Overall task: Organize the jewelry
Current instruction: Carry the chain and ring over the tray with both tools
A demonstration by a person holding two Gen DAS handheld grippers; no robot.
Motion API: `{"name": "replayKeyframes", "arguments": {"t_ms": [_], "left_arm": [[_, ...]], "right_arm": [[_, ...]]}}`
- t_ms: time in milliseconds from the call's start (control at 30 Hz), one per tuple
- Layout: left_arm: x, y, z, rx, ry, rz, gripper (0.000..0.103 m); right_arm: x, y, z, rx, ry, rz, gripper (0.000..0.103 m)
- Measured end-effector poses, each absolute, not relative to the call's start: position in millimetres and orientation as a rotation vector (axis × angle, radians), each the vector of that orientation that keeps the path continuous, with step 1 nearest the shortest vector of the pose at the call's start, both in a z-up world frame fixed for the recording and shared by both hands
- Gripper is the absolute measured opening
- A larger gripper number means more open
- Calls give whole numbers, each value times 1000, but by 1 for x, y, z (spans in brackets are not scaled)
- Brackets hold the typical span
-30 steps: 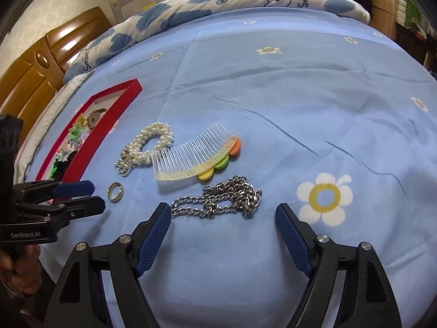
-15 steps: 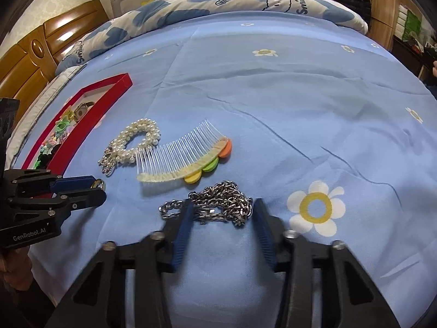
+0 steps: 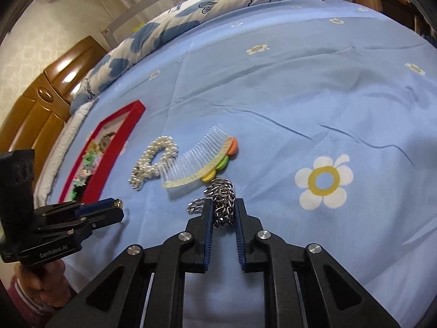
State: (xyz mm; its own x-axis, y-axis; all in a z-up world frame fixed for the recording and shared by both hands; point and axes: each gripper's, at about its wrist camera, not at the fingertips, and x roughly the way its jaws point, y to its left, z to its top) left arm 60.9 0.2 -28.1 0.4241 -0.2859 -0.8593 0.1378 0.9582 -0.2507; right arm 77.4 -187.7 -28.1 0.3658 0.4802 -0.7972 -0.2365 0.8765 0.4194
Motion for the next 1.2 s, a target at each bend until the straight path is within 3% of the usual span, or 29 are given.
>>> {"name": "replayKeyframes", "arguments": {"t_ms": [1200], "left_arm": [[31,47,10,-189,1040,-133,21]], "right_arm": [[63,-132,26,255,1027,610,14]]}}
